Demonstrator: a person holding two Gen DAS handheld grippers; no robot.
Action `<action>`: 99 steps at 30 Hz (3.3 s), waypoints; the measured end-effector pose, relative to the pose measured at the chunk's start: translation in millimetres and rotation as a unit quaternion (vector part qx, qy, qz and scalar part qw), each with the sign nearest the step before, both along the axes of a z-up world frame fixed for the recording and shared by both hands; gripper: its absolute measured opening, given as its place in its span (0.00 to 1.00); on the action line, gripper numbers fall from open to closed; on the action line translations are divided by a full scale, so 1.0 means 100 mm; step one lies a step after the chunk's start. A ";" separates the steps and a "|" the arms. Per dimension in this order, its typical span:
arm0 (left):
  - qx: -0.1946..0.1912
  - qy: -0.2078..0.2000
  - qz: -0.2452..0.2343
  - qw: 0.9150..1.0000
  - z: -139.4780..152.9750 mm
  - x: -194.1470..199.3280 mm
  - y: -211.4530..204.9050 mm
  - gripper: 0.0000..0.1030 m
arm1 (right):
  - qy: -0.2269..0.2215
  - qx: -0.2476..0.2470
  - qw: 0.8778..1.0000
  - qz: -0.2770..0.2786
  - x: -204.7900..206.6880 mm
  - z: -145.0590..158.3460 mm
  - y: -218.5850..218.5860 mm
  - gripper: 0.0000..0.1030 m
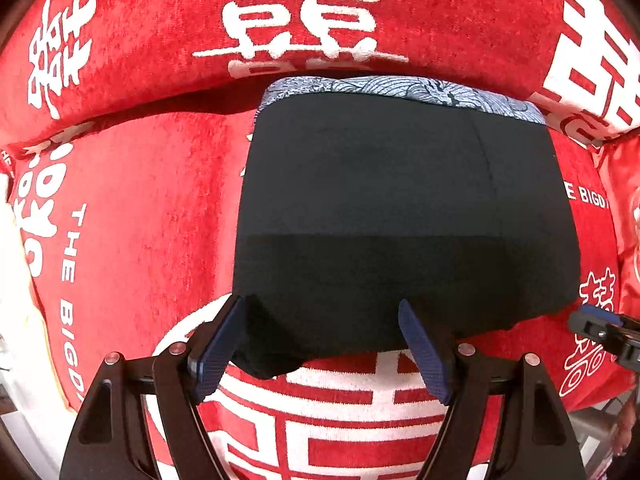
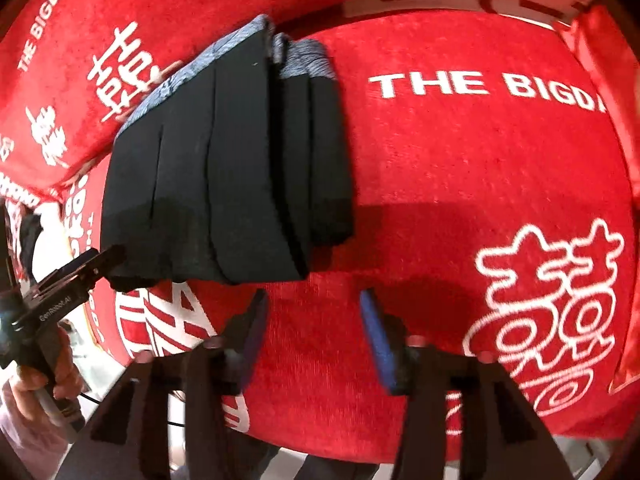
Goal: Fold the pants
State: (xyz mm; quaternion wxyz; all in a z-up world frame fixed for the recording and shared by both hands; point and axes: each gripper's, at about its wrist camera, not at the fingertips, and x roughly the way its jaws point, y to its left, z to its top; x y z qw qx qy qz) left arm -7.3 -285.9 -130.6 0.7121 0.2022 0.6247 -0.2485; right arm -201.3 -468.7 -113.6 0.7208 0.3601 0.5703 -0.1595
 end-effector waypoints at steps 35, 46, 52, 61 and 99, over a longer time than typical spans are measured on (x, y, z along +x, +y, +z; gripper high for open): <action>-0.021 0.019 0.022 0.999 -0.06 0.31 0.15 1.00 | -0.014 0.017 0.999 -0.035 0.00 -0.02 -0.13 0.82; -0.045 0.041 0.040 0.997 -0.13 0.60 0.15 1.00 | -0.038 0.039 0.998 -0.042 0.04 -0.06 -0.35 0.82; -0.054 0.066 0.044 0.995 -0.28 0.68 0.17 1.00 | -0.058 0.064 0.996 -0.037 0.13 -0.14 -0.51 0.83; -0.098 0.120 0.031 0.987 -0.46 0.85 0.23 1.00 | -0.079 0.097 0.992 -0.007 0.25 -0.27 -0.65 0.83; -0.180 0.107 -0.007 0.978 -0.13 0.59 -0.06 0.56 | -0.170 0.218 0.961 -0.010 0.57 -0.28 -0.74 0.44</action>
